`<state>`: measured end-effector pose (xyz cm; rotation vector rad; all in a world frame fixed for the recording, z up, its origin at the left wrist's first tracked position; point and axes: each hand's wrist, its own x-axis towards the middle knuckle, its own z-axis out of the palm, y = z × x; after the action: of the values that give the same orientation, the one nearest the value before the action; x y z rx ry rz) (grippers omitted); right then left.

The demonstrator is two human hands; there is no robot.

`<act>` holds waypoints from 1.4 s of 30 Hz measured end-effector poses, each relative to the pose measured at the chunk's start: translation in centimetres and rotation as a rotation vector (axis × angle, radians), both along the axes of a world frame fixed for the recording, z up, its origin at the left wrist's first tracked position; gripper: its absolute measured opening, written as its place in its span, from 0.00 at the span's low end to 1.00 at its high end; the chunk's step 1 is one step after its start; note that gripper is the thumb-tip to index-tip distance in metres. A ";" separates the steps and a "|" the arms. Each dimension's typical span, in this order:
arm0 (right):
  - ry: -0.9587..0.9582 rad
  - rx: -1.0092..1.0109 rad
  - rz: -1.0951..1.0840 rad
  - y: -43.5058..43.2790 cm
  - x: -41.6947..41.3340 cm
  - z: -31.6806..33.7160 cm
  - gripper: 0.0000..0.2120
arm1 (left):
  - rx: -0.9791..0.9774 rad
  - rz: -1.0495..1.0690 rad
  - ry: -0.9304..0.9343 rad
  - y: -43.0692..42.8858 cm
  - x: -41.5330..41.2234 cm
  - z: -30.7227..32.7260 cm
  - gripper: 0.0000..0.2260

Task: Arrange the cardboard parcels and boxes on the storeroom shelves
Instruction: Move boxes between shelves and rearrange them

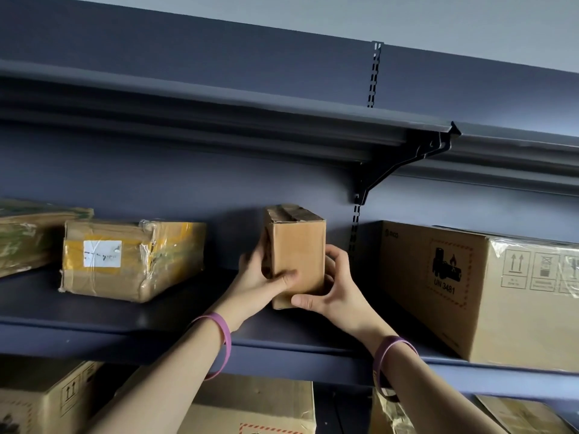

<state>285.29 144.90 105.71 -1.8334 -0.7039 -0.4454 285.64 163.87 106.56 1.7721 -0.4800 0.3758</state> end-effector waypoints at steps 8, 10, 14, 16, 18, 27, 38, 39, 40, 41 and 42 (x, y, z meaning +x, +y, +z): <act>-0.104 0.003 -0.080 -0.5 0.4 0.3 0.25 | -0.289 0.046 0.036 1.0 0.1 -0.1 0.11; -0.135 0.031 -0.180 -0.9 0.7 0.2 0.26 | -0.344 0.091 0.032 1.1 0.0 0.0 0.09; -0.170 0.003 -0.274 -1.2 0.7 0.2 0.37 | -0.527 0.118 0.038 1.1 -0.8 0.7 0.09; -0.177 -0.065 -0.243 -0.8 0.7 0.3 0.38 | -0.564 0.048 0.060 0.7 -1.3 1.0 0.07; -0.183 -0.083 -0.204 -0.4 0.5 0.4 0.37 | -0.597 -0.017 0.082 0.4 -1.7 1.1 0.08; -0.215 -0.279 -0.195 0.4 -0.2 0.3 0.36 | -0.307 -0.092 0.086 0.3 -1.6 0.4 0.30; -0.125 0.014 -0.351 -0.1 -0.3 1.0 0.34 | -0.209 0.058 0.121 0.3 -1.7 0.8 0.20; -0.070 0.128 -0.382 -0.4 -0.2 1.0 0.35 | -0.223 0.028 0.133 0.3 -1.8 0.8 0.22; -0.009 0.231 -0.400 -0.8 0.0 1.0 0.37 | -0.230 0.001 0.154 0.3 -1.7 0.8 0.23; 0.047 0.318 -0.403 -1.0 0.3 0.8 0.39 | -0.239 -0.020 0.171 0.2 -1.8 0.8 0.25; 0.088 0.377 -0.400 -1.2 0.5 0.7 0.40 | -0.242 -0.036 0.181 0.2 -1.8 0.8 0.27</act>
<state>285.79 143.69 106.42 -1.6172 -0.1697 -0.7015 283.82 164.09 107.34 1.5434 -0.3226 0.2340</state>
